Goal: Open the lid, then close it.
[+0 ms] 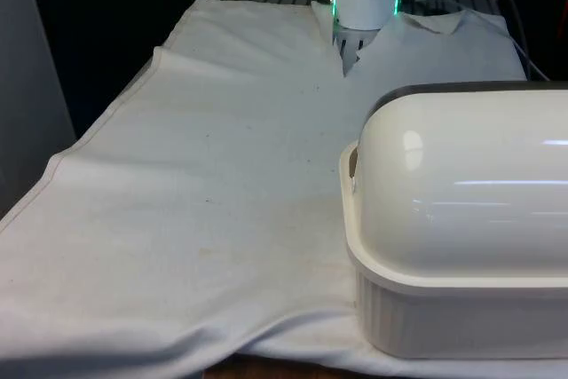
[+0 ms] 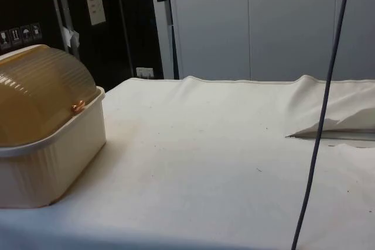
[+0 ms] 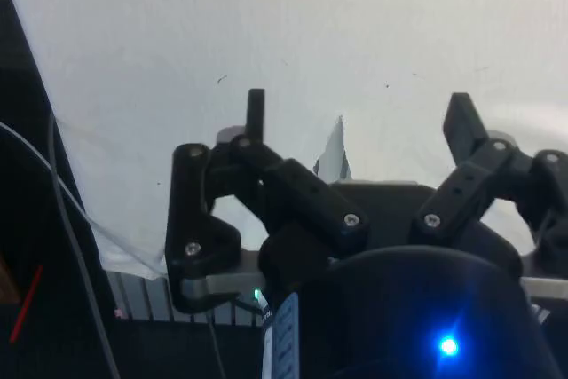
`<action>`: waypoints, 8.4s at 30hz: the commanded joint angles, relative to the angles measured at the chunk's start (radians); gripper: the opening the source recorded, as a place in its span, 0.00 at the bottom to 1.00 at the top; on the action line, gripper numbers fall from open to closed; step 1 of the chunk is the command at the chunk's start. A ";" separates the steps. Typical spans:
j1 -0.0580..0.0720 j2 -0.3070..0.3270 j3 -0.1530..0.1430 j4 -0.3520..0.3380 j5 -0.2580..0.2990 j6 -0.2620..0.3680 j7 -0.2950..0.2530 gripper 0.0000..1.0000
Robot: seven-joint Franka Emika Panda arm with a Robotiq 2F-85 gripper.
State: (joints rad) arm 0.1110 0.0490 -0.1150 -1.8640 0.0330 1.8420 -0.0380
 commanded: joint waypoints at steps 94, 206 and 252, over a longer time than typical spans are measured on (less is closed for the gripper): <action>0.008 0.102 0.143 -0.231 0.191 0.624 -0.143 0.00; 0.016 0.367 0.261 -0.237 0.215 1.216 -0.149 0.00; 0.003 0.380 0.273 -0.040 0.221 1.206 -0.154 0.00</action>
State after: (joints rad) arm 0.1190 0.4160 0.1480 -1.9160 0.2490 3.0420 -0.1890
